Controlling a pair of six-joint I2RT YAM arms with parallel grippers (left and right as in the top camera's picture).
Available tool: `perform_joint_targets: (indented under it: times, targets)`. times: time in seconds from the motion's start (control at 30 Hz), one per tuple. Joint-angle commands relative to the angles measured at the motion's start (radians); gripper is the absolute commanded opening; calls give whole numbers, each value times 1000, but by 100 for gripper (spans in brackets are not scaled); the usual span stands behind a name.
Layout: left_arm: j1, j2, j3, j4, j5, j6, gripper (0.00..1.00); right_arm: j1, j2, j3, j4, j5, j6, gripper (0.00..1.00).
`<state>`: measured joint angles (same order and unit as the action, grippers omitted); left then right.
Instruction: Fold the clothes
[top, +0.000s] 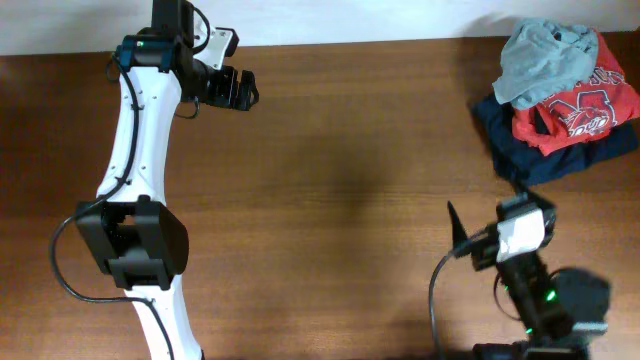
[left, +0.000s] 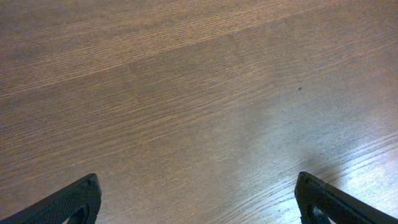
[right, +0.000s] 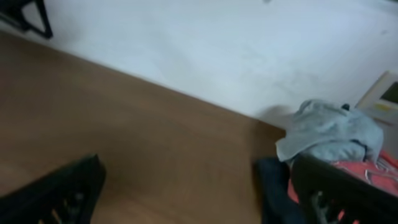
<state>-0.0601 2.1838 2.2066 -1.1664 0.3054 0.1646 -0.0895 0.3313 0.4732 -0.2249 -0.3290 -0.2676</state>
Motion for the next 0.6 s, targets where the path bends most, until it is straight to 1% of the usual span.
perform_joint_targets:
  times: [0.0,0.1,0.27,0.33,0.57]
  targets:
    - [-3,10,0,-1,1,9,99,-23,-131,-163,71,13,72,99]
    - [-3,10,0,-1,1,9,99,-23,-226,-279,84,13,82,98]
    - [-3,10,0,-1,1,9,99,-23,-317,-411,84,31,166,98]
    - [-3,10,0,-1,1,9,99,-23,-328,-435,95,35,195,98]
    - [-3,10,0,-1,1,9,99,-23,-328,-438,102,68,195,99]
